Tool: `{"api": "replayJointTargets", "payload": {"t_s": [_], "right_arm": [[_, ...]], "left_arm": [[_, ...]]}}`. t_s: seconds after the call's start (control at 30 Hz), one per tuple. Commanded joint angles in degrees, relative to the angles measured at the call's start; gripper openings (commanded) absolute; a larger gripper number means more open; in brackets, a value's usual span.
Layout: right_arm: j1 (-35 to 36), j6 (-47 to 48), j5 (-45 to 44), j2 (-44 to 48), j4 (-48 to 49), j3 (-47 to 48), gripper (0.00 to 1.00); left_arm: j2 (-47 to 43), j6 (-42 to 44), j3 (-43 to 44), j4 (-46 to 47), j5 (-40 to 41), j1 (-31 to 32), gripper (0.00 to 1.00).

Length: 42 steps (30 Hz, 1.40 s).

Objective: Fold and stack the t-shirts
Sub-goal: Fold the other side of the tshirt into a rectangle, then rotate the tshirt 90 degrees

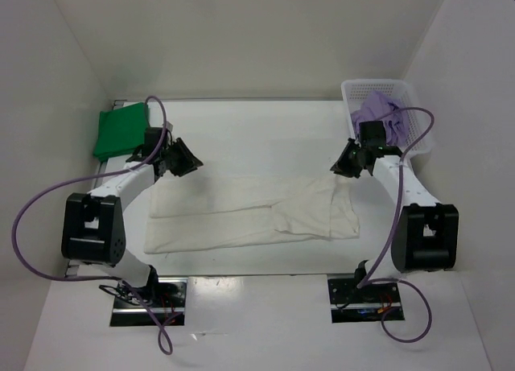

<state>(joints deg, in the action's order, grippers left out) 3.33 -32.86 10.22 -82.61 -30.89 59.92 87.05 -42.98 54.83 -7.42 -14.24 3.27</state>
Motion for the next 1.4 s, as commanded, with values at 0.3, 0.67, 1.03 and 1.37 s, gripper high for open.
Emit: {"api": "replayJointTargets", "payload": {"t_s": [0.3, 0.67, 1.03, 1.37], "right_arm": [[-7.11, 3.42, -1.43, -9.23, 8.65, -0.07, 0.44], [-7.11, 2.36, 2.26, -12.93, 12.26, -2.26, 0.11], [-9.05, 0.52, -12.58, -9.41, 7.7, -2.79, 0.01], [-9.05, 0.34, -9.7, -7.76, 6.29, -2.79, 0.39]], "left_arm": [[10.43, -2.19, 0.37, 4.08, -3.33, -0.02, 0.38], [13.16, -3.33, -5.43, 4.08, -5.7, -8.53, 0.38], [10.95, -3.34, -8.51, 3.03, -5.1, -17.5, 0.38], [4.64, -2.73, -7.98, 1.71, -7.12, -19.53, 0.38]]}}
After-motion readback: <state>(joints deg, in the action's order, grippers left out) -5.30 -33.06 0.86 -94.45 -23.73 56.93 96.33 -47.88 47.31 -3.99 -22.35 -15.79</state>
